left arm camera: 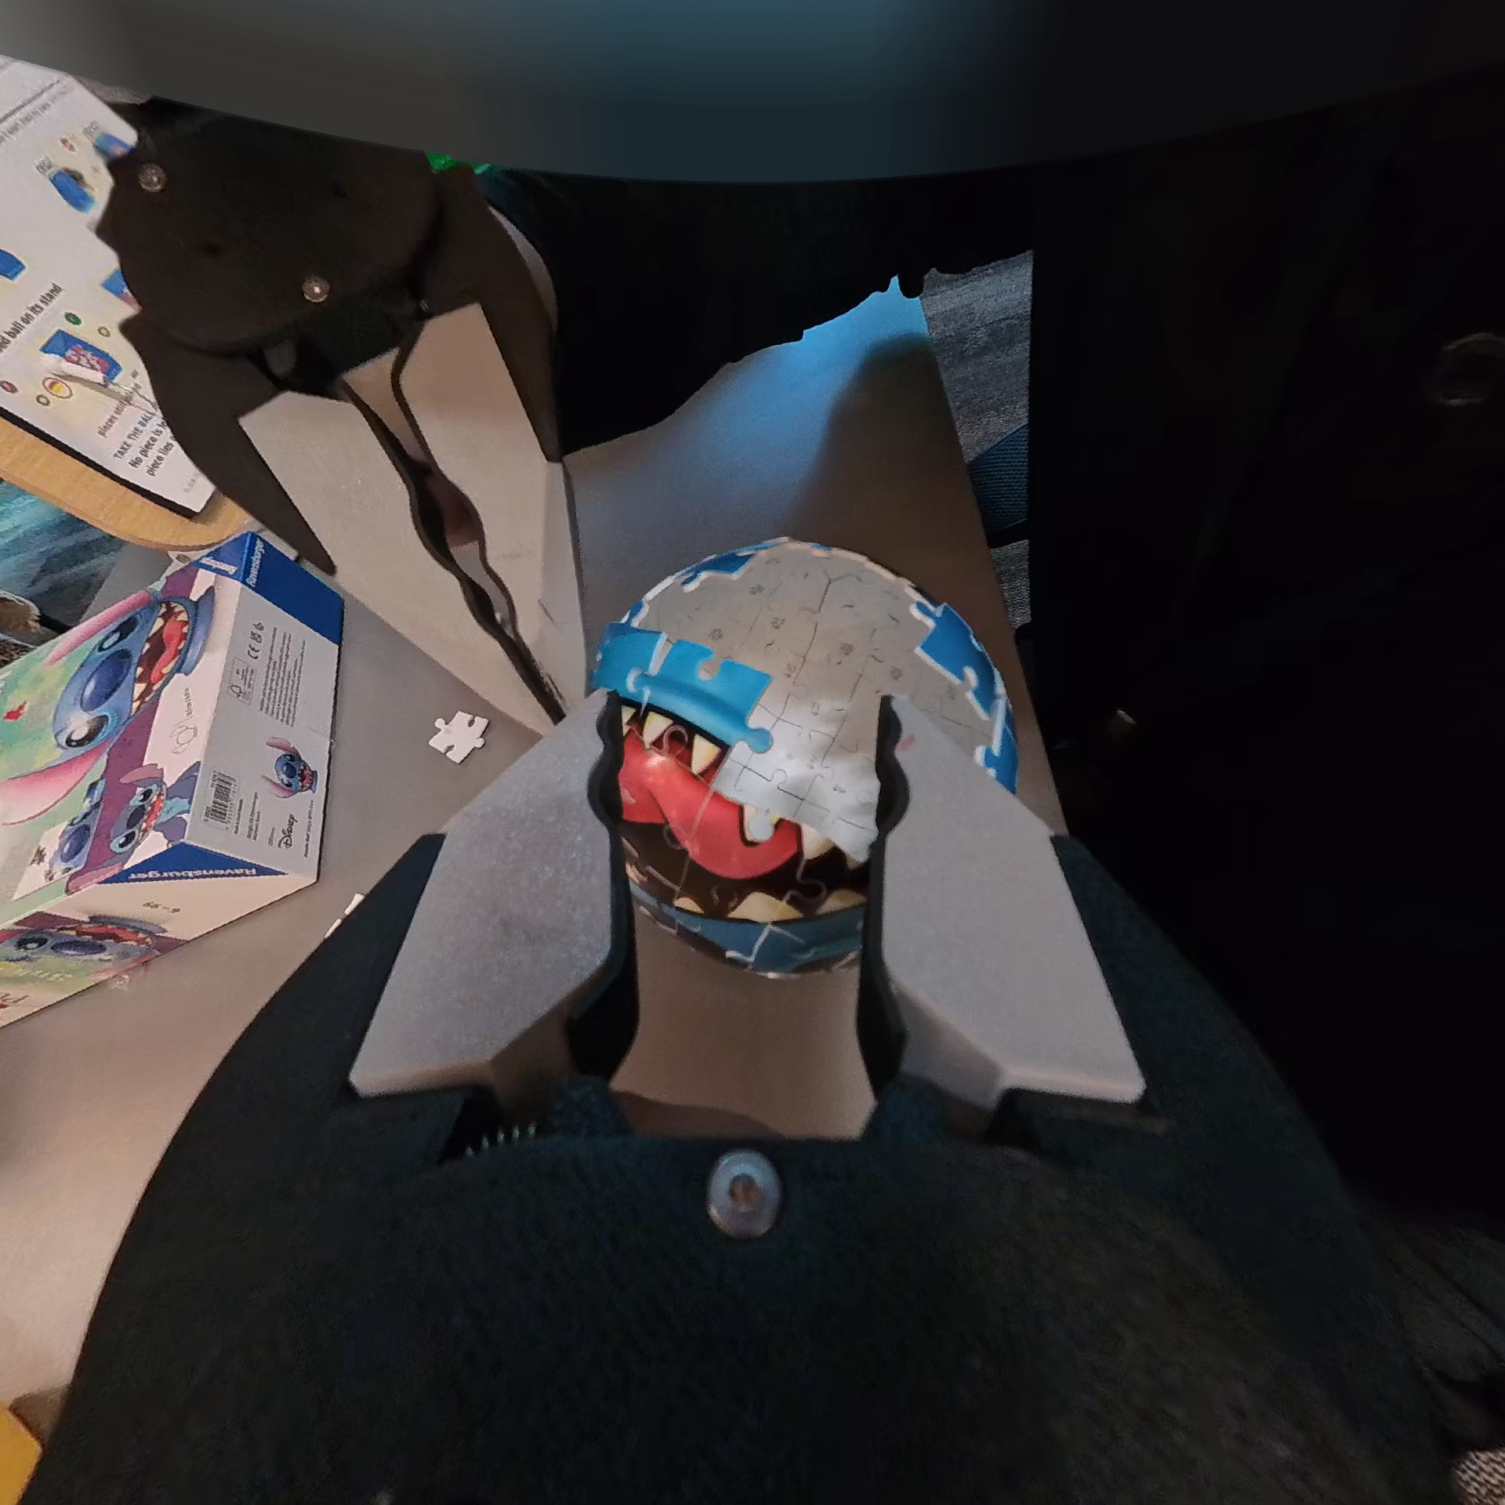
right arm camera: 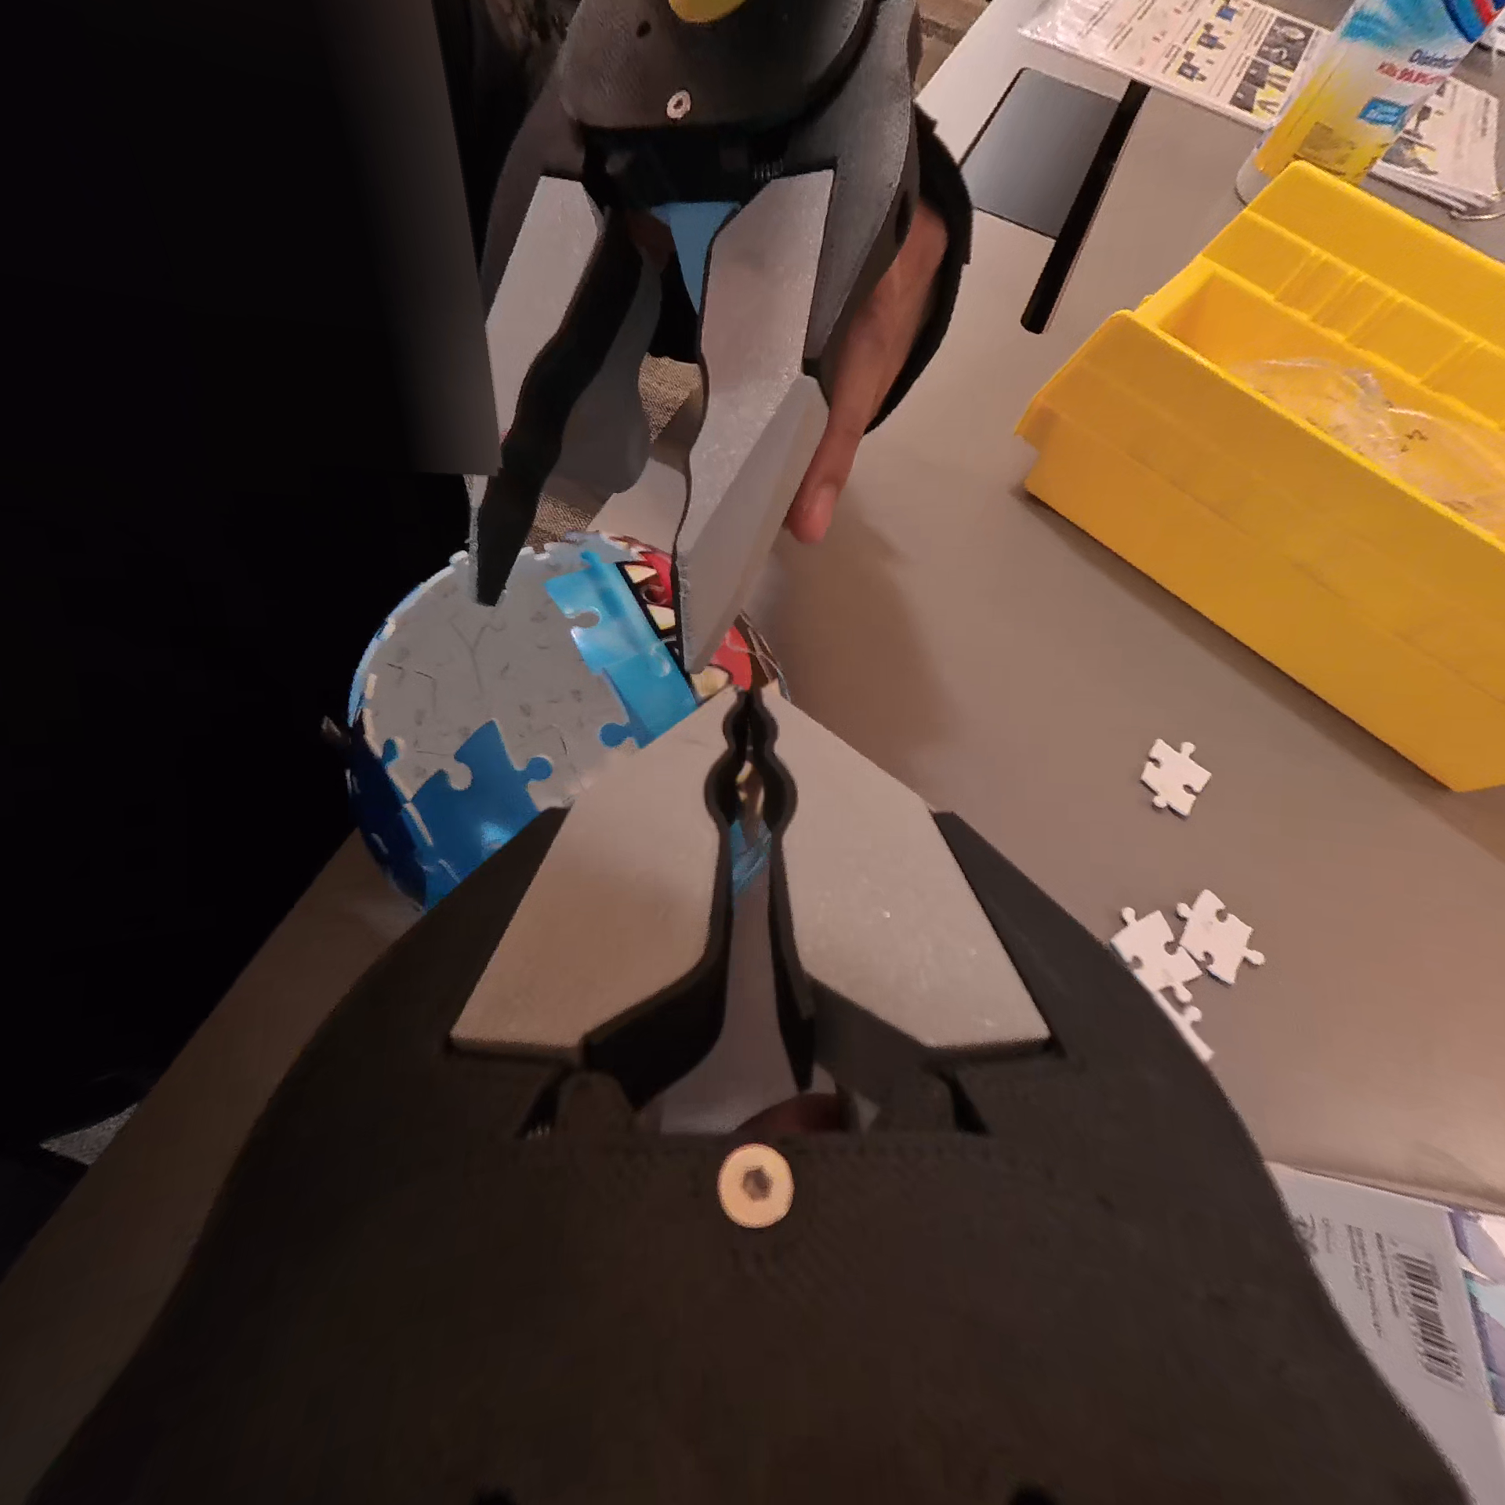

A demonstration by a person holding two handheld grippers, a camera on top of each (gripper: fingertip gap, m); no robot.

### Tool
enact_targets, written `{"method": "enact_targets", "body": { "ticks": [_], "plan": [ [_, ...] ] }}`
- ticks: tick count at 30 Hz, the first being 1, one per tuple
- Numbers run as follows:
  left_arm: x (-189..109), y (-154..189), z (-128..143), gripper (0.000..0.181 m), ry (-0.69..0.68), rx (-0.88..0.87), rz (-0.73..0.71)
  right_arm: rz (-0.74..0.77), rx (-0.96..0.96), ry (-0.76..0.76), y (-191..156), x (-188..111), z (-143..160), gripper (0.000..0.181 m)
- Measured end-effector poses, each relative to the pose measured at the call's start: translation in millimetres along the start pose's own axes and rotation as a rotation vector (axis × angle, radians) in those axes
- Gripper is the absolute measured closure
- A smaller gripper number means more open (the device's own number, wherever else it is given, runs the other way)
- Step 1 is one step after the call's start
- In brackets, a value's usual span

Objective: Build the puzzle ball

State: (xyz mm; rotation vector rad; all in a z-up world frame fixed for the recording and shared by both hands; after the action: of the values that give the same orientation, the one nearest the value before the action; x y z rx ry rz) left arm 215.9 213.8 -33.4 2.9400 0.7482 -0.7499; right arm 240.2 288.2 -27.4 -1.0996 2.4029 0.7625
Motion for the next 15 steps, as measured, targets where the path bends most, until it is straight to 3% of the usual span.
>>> {"method": "enact_targets", "body": {
  "ticks": [8,15],
  "plan": [
    [0,0,1,0.122,-0.003,0.008,-0.009,0.015,-0.041,0.138,-12,-20,-23,0.181],
    [0,0,0,0.122,0.003,0.006,-0.013,0.013,-0.077,0.069,-20,-10,-19,0.181]
  ]
}}
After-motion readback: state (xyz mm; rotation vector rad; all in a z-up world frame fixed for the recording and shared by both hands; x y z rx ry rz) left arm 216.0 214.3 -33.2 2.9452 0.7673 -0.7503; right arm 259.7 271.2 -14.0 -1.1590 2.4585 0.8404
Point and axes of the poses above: each gripper's, where its closed fingertips meet, x out along the fingers, z out of its underside, y = z × x across the jaws, the point moved 4 cm from there along -x, back along the fingers, and after that the axes turned 14 degrees about -x, right-handed, at the moved point
